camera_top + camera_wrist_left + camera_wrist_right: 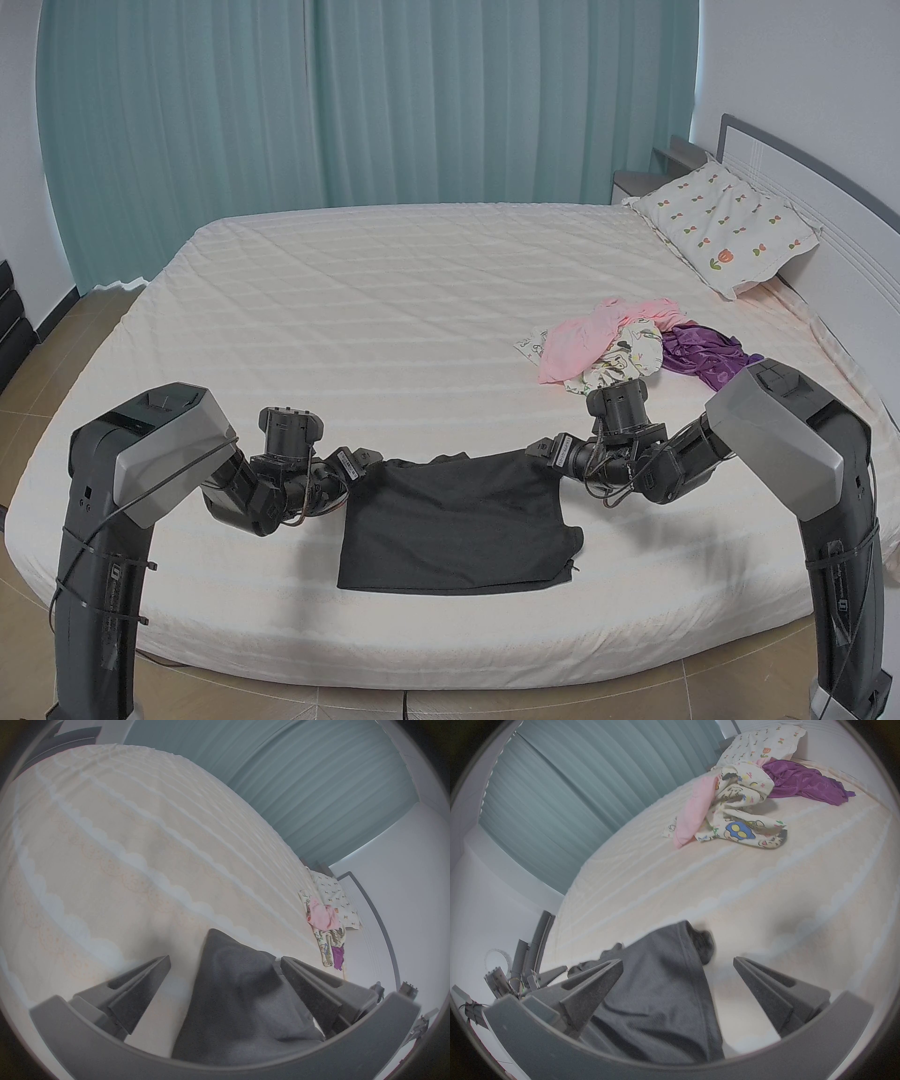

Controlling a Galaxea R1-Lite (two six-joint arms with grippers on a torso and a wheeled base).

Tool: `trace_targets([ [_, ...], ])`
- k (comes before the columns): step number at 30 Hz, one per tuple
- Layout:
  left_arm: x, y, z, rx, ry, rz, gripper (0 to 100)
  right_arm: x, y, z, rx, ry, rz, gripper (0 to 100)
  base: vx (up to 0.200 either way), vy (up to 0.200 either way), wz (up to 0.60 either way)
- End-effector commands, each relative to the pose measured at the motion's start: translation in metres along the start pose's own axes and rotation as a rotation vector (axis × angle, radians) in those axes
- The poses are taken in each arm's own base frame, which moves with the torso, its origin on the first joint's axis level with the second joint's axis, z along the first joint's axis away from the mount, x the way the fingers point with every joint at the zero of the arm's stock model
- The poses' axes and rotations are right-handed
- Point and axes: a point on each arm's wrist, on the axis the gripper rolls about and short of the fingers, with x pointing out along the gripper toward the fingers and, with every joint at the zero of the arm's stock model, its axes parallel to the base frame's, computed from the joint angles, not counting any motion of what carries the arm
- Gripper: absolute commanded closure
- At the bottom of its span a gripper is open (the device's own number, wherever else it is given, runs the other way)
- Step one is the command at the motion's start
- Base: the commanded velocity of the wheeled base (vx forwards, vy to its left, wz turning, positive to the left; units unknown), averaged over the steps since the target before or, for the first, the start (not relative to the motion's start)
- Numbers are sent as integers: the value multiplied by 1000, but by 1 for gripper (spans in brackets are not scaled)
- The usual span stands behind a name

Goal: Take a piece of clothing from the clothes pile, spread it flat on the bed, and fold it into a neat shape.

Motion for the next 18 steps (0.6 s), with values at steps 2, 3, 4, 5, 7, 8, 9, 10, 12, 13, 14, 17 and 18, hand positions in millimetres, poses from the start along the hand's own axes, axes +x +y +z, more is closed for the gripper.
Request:
trace_targets([
  [2,-5,-1,-4,21,6,-50,0,17,-8,-10,8,-26,17,0,0,0,0],
  [3,-5,-1,-4,29,9,-54,0,18,-9,-11,8,-27,18,0,0,0,0],
  [4,-4,0,-5,41,10,-53,0,20,-8,-10,8,-34,24,0,0,0,0],
  [5,-4,0,-5,45,11,-52,0,21,-8,-9,9,-38,26,0,0,0,0],
  [7,-3,0,-6,62,10,-53,0,27,-7,-8,11,-49,33,0,0,0,0],
  [8,-3,0,-6,63,13,-51,100,29,-6,-6,12,-57,39,0,0,0,0],
  [9,-3,0,-6,63,14,-50,100,30,-5,-5,12,-61,42,0,0,0,0],
  [10,-3,0,-6,63,13,-51,100,31,-5,-5,12,-63,44,0,0,0,0],
  [12,-3,-1,-5,63,10,-53,100,33,-5,-6,11,-66,46,100,0,0,0],
  [13,-2,-1,-5,63,8,-51,100,34,-5,-6,11,-68,45,100,0,0,0],
  [14,-1,0,-5,63,6,-49,100,35,-6,-5,14,-73,42,100,0,0,0],
  [17,0,1,-5,63,2,-42,100,36,-5,-2,20,-98,29,100,0,0,0],
  [18,0,0,-5,63,0,-42,100,37,-5,0,25,-109,25,100,0,0,0],
])
